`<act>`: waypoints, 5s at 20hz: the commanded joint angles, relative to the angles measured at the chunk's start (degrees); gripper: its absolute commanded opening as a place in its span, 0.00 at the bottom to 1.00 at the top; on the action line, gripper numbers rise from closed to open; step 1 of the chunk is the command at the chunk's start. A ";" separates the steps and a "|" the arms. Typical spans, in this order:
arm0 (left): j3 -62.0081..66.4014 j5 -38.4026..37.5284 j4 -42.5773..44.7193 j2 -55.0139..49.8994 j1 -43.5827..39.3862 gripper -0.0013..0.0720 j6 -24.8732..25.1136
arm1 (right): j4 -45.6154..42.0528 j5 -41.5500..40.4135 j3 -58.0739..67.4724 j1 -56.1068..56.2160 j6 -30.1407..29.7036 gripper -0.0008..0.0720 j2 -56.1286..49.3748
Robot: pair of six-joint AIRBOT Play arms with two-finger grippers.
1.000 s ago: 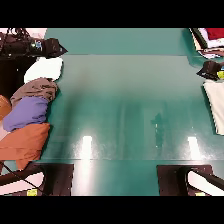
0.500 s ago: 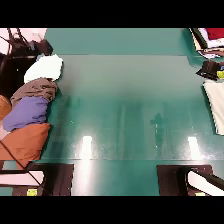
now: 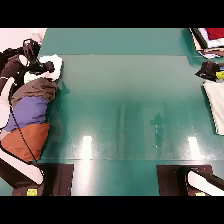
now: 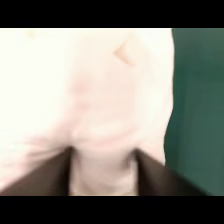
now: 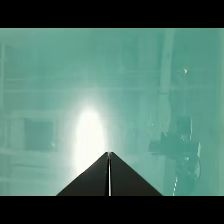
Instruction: Fold the shirts.
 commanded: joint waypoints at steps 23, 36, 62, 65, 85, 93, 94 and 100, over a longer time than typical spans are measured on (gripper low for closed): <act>-3.72 -33.14 -1.51 29.53 -41.72 0.23 1.33 | 5.97 5.27 28.33 0.02 1.20 0.03 0.13; -13.77 -25.81 -14.29 21.29 -13.16 0.85 2.60 | 5.97 9.18 28.22 0.02 1.22 0.03 0.11; -2.23 -23.43 -24.13 9.35 -13.16 0.06 9.31 | 21.14 -2.40 -34.21 10.34 -4.83 0.68 -0.04; -2.23 -23.39 -24.15 9.35 -13.16 0.06 9.25 | 29.94 -9.62 -40.26 18.56 -8.07 0.68 -0.04; 1.29 -26.93 -19.45 14.03 -13.14 0.05 9.01 | 15.28 -8.87 -15.78 30.75 -6.58 0.03 -12.48; 21.57 -26.82 -12.96 38.27 -13.16 0.06 9.11 | 9.88 -4.04 8.44 15.58 -4.31 0.03 9.55; 23.32 -26.69 -12.98 41.18 -13.16 0.06 9.16 | 9.84 -3.82 11.13 14.40 -4.33 0.03 11.39; 24.02 -19.80 -13.38 55.36 -13.16 0.06 9.25 | 9.84 -1.03 25.29 7.63 -4.33 0.03 17.94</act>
